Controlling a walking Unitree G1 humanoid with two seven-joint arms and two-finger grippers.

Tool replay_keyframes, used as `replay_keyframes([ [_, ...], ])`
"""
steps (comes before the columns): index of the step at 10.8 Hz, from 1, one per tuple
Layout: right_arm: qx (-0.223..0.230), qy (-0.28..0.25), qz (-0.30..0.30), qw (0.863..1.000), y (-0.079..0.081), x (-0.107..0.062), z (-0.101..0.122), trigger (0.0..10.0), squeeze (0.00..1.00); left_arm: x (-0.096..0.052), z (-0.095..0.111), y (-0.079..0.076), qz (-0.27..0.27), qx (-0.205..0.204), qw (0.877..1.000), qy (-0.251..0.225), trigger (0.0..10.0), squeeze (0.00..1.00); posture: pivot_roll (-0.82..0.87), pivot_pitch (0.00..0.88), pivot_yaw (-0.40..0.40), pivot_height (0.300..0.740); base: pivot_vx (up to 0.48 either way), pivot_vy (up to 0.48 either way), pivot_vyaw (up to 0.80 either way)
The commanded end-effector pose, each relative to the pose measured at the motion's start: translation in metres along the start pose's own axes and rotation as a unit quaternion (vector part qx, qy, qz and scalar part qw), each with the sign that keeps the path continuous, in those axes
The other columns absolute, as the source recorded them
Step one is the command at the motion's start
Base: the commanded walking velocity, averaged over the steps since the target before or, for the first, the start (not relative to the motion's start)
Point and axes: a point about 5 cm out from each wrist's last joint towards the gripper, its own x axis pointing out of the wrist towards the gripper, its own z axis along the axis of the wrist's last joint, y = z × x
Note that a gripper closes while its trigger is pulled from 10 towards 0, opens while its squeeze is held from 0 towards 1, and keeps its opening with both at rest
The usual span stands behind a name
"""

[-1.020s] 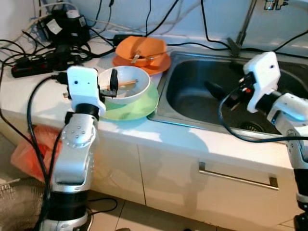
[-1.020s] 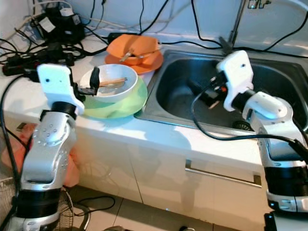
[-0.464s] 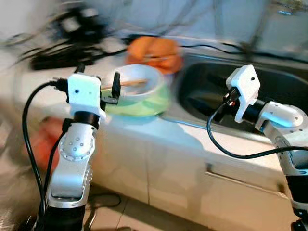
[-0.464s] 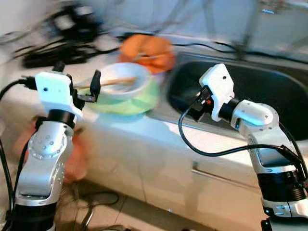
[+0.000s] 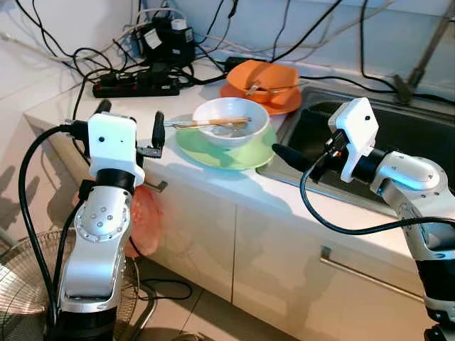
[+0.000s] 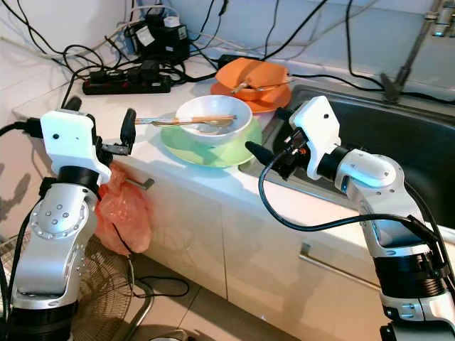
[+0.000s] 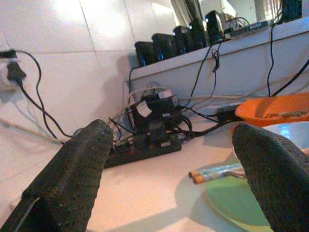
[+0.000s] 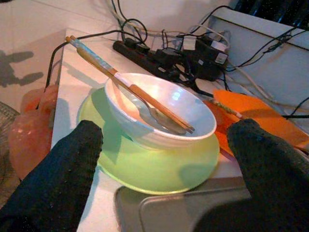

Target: Kitchen organization

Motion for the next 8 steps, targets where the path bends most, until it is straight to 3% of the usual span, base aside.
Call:
replay_keyframes([
  [1, -0.010, -0.016, -0.008, 1.000, -0.002, -0.002, 0.008, 10.0, 0.00, 0.002, -0.004, 0.002, 0.007, -0.014, 1.000, 0.015, 10.0, 0.00, 0.14, 0.000, 0.045, 0.740, 0.000, 0.000, 0.00],
  [3, -0.009, -0.022, -0.017, 1.000, -0.002, -0.001, 0.010, 10.0, 0.00, 0.010, -0.008, -0.004, -0.005, -0.055, 0.998, 0.032, 10.0, 0.00, 0.14, 0.000, 0.047, 0.740, 0.000, 0.000, 0.00],
  [5, -0.009, -0.022, -0.021, 0.999, -0.001, -0.001, 0.010, 10.0, 0.00, 0.016, -0.010, -0.004, 0.004, -0.075, 0.996, 0.042, 10.0, 0.00, 0.13, 0.000, 0.050, 0.740, 0.000, 0.000, -0.74],
  [6, -0.009, -0.025, -0.028, 0.999, -0.003, -0.001, 0.011, 10.0, 0.00, 0.018, -0.011, -0.002, 0.011, -0.090, 0.995, 0.049, 10.0, 0.00, 0.13, 0.000, 0.050, 0.740, 0.000, 0.000, 0.00],
  [8, -0.014, -0.026, -0.037, 0.999, -0.005, -0.002, 0.010, 10.0, 0.00, 0.022, -0.011, 0.002, 0.028, -0.108, 0.992, 0.050, 10.0, 0.00, 0.13, 0.000, 0.050, 0.740, 0.000, 0.330, 0.00],
])
